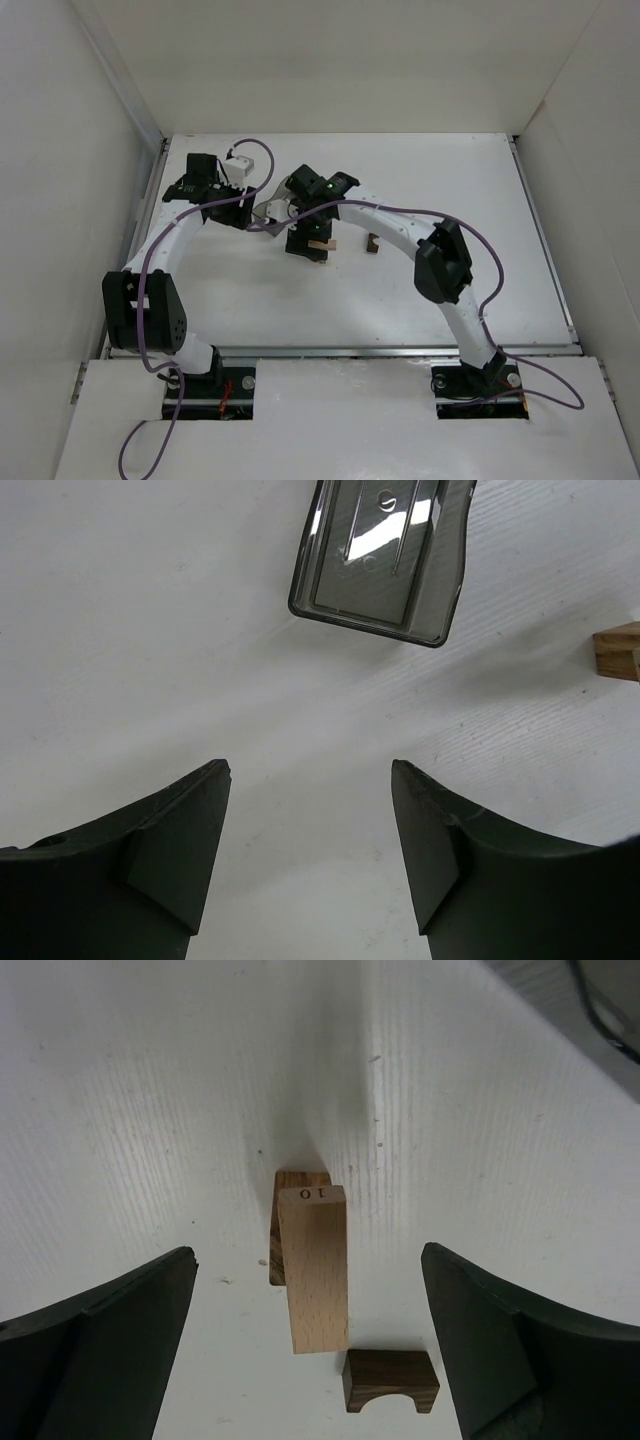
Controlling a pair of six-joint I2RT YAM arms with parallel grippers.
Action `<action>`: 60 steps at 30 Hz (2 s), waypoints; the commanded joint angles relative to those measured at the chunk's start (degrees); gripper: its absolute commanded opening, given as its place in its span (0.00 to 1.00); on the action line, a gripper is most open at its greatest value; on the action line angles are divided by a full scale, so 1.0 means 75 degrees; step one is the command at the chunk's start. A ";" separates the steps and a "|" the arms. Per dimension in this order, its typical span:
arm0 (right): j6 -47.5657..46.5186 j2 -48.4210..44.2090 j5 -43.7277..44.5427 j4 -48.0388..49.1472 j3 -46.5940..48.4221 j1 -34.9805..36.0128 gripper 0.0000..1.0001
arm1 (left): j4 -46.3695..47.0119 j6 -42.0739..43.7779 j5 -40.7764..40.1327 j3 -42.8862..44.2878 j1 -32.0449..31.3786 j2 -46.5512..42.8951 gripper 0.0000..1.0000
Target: Build the wood block tower
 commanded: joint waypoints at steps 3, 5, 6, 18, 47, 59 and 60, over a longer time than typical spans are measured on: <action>0.1195 -0.2034 0.0207 0.1938 -0.0871 0.0059 1.00 | 0.0113 -0.0084 0.0163 -0.0070 0.0028 -0.0067 0.62; 0.2339 -0.3346 0.0500 0.3003 -0.1869 -0.0046 1.00 | 0.0113 -0.0084 0.0163 -0.0070 0.0028 -0.0067 0.62; 0.2788 -0.3838 0.0571 0.4273 -0.2454 -0.0151 1.00 | 0.0113 -0.0084 0.0163 -0.0070 0.0028 -0.0067 0.62; 0.9189 -0.7642 0.5999 0.6855 -0.8027 -0.1733 0.98 | 0.0032 -0.0073 0.0151 0.1113 0.0028 0.0226 0.62; 0.9776 -0.3479 0.4673 0.4918 -0.6011 -0.1465 0.54 | -0.0191 -0.0002 0.0151 0.1078 -0.0288 0.0226 0.62; 0.9706 -0.2507 0.4568 0.4626 -0.5496 -0.1395 0.53 | -0.0191 -0.0002 0.0151 0.1078 -0.0288 0.0226 0.62; 0.9706 -0.2437 0.4568 0.4626 -0.5495 -0.1395 0.49 | -0.0191 -0.0002 0.0151 0.1078 -0.0288 0.0226 0.62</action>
